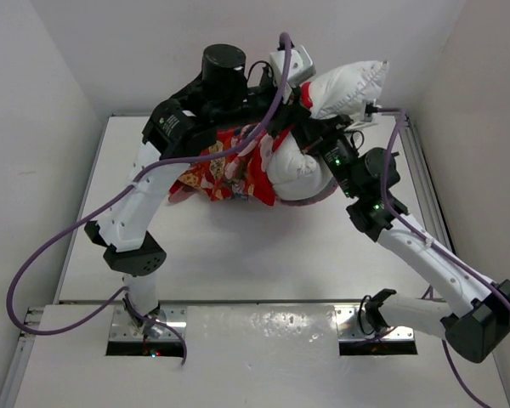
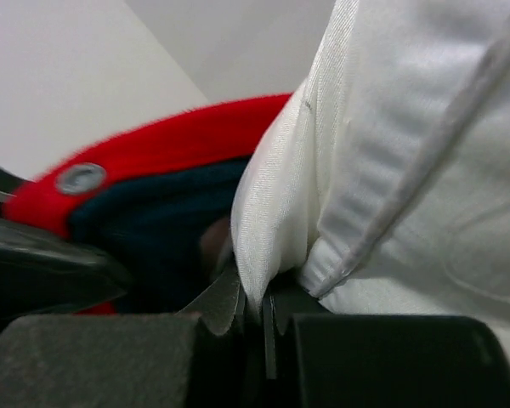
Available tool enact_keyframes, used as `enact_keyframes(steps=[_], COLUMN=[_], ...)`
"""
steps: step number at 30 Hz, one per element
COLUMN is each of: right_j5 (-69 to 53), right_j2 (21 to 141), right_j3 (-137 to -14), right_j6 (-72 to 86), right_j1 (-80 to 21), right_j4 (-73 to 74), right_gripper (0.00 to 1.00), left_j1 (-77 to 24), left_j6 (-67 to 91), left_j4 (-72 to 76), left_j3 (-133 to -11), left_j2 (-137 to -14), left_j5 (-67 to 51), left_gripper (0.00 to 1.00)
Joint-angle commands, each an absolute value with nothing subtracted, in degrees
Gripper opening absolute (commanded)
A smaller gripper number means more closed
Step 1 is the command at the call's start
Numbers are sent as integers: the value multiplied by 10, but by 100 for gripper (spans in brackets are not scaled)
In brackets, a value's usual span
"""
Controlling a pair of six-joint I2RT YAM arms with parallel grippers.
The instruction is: Put the pillow into the pillowcase
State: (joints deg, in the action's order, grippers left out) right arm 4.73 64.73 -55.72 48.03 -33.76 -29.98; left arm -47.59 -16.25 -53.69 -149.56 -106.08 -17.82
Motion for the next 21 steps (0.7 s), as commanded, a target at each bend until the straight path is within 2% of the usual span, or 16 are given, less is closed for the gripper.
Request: enact_keyframes(steps=[1,9,13,15,17,18,20,21], right_j5=[125,192,178,152,115,99,77,82], right_j2=[734,809,821,836,850,860,863,848], right_j3=[-578,-590,-603,-633,-678,-694,-738,-750], right_j6=[424,444,425,398,376,352,330,303], right_j1=[-380,-393,-380,-380,-382,-384,-384,-384], right_j4=[-267,-186,-156,-128,-86,-70,-3,22], right_gripper=[0,0,1,11,37,65,76,89], left_j1=[-505,-412,-409,-406,-407,-405,-405,-404], left_j6=[-68,163,107,80,64,55,41,22], left_j4=[-351,-141,-207,-232,-246,-249,-266,-275], left_j3=[-1568,-1637,-1617,-1606,-1602,-1602,-1602,-1601], left_j2=[-1042,-1059,-1049,-1046,-1049,-1048,-1045,-1042], left_j5=[-335,-421,-390,-353,-319,-311,-287,-273], left_gripper=[0,0,0,0,0,0,0,0])
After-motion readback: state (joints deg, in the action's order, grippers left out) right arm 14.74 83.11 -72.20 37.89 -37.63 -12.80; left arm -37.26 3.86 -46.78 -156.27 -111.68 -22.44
